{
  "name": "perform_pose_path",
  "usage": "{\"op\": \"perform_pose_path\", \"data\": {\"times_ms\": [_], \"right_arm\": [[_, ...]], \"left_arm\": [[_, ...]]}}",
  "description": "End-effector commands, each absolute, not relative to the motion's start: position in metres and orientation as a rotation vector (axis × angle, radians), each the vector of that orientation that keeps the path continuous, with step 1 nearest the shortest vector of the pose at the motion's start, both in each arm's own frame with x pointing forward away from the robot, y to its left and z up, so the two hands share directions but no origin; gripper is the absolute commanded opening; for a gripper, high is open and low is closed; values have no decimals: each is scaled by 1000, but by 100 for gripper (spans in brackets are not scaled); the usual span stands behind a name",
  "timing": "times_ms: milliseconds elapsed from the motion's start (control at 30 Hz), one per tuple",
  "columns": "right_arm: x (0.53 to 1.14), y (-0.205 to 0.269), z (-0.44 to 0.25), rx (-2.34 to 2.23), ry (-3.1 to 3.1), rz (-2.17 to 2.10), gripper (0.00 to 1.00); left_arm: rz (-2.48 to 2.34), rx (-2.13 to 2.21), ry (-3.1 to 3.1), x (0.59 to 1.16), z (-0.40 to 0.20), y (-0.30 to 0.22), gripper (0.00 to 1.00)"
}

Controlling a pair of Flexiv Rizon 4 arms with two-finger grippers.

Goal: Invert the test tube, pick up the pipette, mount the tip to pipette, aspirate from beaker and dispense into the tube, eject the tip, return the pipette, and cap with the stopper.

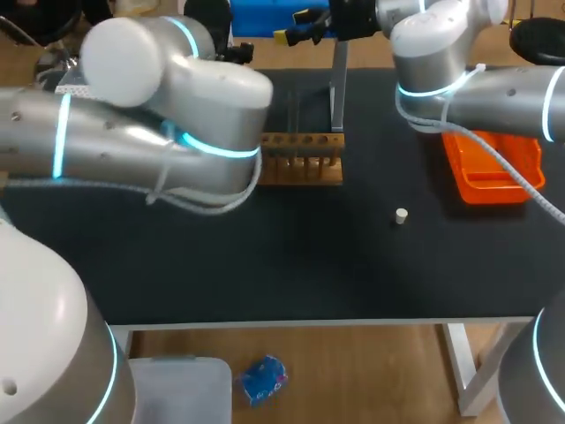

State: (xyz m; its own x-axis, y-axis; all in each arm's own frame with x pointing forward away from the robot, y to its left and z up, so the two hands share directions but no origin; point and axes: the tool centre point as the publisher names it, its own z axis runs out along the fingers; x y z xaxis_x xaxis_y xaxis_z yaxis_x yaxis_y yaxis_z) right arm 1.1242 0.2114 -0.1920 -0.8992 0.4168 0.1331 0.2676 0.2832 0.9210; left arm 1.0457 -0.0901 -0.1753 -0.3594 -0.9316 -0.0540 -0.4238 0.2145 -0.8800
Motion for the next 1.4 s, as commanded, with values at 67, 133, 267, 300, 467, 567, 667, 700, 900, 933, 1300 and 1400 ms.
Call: {"op": "perform_pose_path", "data": {"times_ms": [67,133,267,300,467,567,667,700,900,933,1300,1400], "right_arm": [[1094,179,-182,566,2392,1742,100],[1084,171,-179,512,2403,1752,100],[1061,153,-173,383,2421,1762,100],[1055,148,-172,339,2432,1760,100],[1048,144,-171,271,2456,1777,100],[1048,144,-171,271,2456,1777,100],[1048,144,-171,271,2456,1777,100],[1048,144,-171,271,2456,1777,100],[1048,144,-171,271,2456,1777,100],[1048,144,-171,271,2456,1777,100],[1018,111,-181,342,2444,1782,100],[1003,99,-186,358,2445,1770,100]], "left_arm": [[-1397,-902,2215,1015,-170,-82,82],[-1463,-815,2285,1009,-168,-88,81],[-1478,-607,2451,998,-168,-98,78],[-1470,-542,2509,994,-168,-100,91],[-1441,-376,2713,981,-171,-107,100],[-1441,-376,2713,981,-171,-107,100],[-1441,-376,2713,981,-171,-107,100],[-1441,-376,2713,981,-171,-107,100],[-1441,-376,2713,981,-171,-107,100],[-1441,-376,2713,981,-171,-107,100],[-1547,-340,2740,979,-179,-122,100],[-1551,-326,2735,978,-183,-130,100]]}}
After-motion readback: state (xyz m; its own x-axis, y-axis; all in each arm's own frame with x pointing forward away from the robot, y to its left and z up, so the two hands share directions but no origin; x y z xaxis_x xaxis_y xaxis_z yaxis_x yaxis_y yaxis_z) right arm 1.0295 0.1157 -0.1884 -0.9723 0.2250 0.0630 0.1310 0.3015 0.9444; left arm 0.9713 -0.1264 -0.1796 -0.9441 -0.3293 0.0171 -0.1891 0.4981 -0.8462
